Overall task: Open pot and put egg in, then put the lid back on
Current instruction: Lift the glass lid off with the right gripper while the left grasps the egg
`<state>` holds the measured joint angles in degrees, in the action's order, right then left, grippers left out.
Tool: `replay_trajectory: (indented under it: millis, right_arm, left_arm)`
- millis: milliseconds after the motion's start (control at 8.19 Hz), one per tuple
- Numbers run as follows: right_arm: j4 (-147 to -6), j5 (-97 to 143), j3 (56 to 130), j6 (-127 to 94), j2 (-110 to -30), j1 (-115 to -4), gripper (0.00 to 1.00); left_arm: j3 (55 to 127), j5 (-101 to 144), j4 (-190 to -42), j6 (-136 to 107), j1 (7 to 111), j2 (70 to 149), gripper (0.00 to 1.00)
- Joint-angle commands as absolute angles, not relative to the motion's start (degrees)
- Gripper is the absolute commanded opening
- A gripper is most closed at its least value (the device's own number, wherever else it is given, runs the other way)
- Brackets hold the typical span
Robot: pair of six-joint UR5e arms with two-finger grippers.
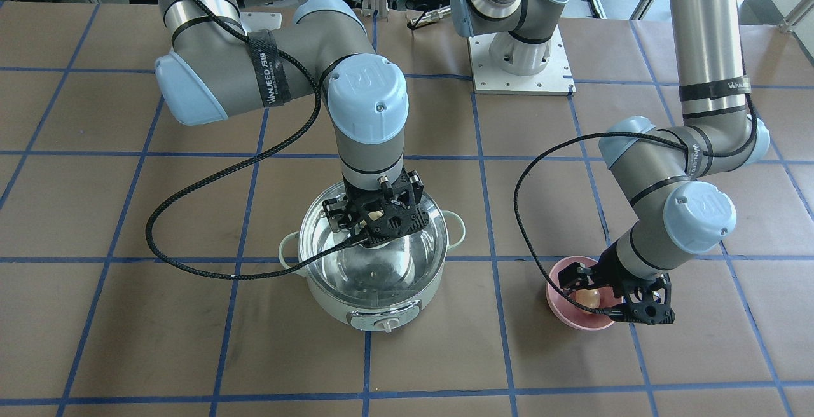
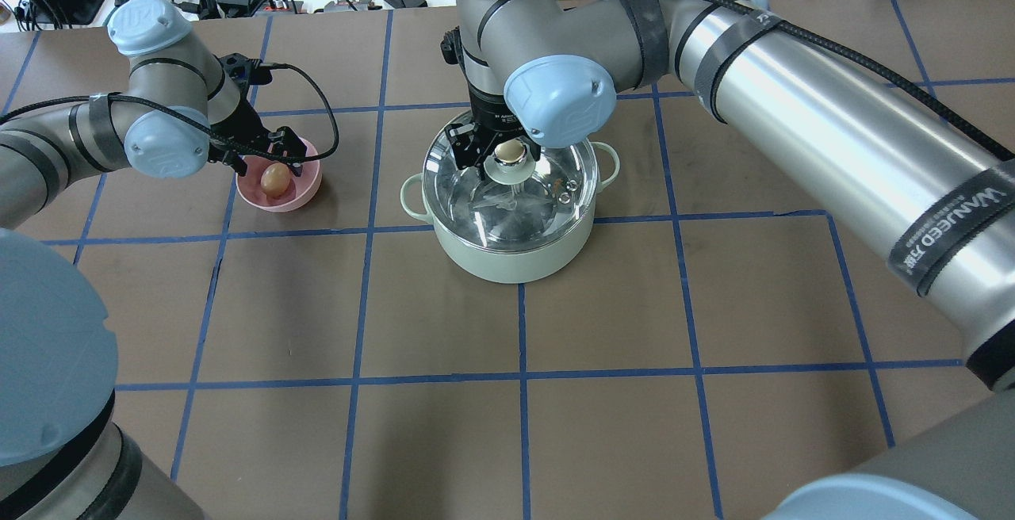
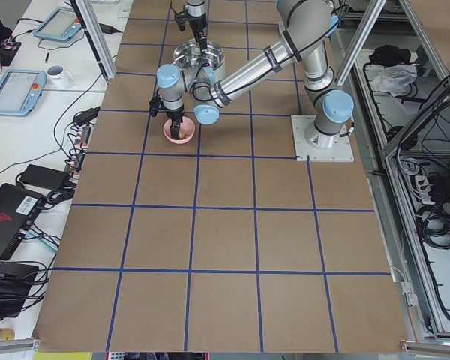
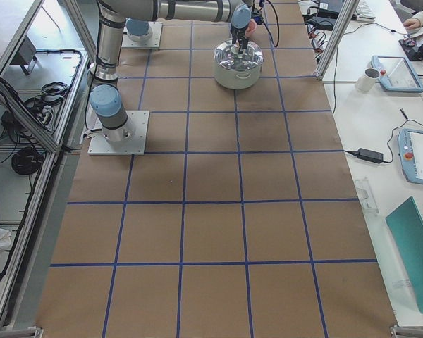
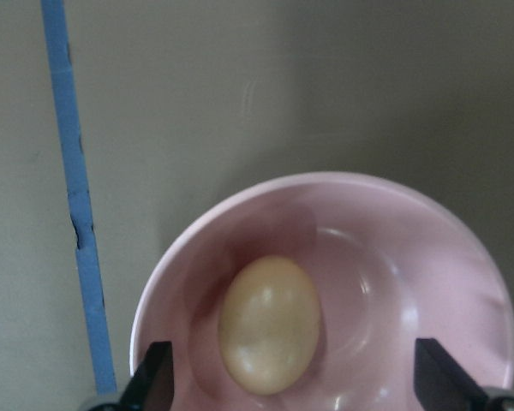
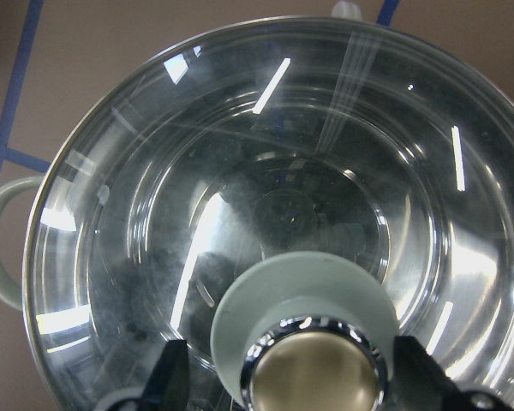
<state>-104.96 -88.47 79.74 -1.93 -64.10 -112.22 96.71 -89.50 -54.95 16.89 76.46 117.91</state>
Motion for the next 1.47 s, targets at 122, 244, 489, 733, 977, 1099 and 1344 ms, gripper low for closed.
replay_trajectory:
  millis: [122,244,489,733,977,1099,1344]
  right_arm:
    - [-104.94,-87.54,79.54,-1.85,-64.69,-112.24,0.49]
    - [-104.85,-87.54,79.37,-1.85,-64.86,-112.24,0.3]
    - [-103.98,-87.45,79.37,-1.93,-66.35,-112.15,0.0]
    - [-100.39,-87.63,79.28,-1.93,-70.29,-111.37,0.0]
    - [-95.12,-88.42,79.36,-1.93,-76.0,-108.39,0.0]
    - [-93.36,-87.9,79.89,-1.67,-78.03,-104.89,0.0]
    - [-90.98,-87.98,80.07,0.59,-81.46,-98.82,0.0]
  left_arm:
    - [96.68,-88.86,-54.93,15.38,76.46,118.65,1.0]
    - [96.68,-88.86,-54.84,15.38,76.46,119.26,1.0]
    - [96.68,-88.94,-54.84,14.42,76.46,119.27,1.0]
    - [96.68,-88.77,-54.76,13.19,76.46,119.53,0.91]
    - [96.77,-88.68,-54.58,13.1,76.46,119.97,0.75]
    - [96.77,-88.68,-54.58,13.1,76.46,119.97,0.75]
    - [96.85,-88.68,-54.58,13.36,76.46,120.23,0.58]
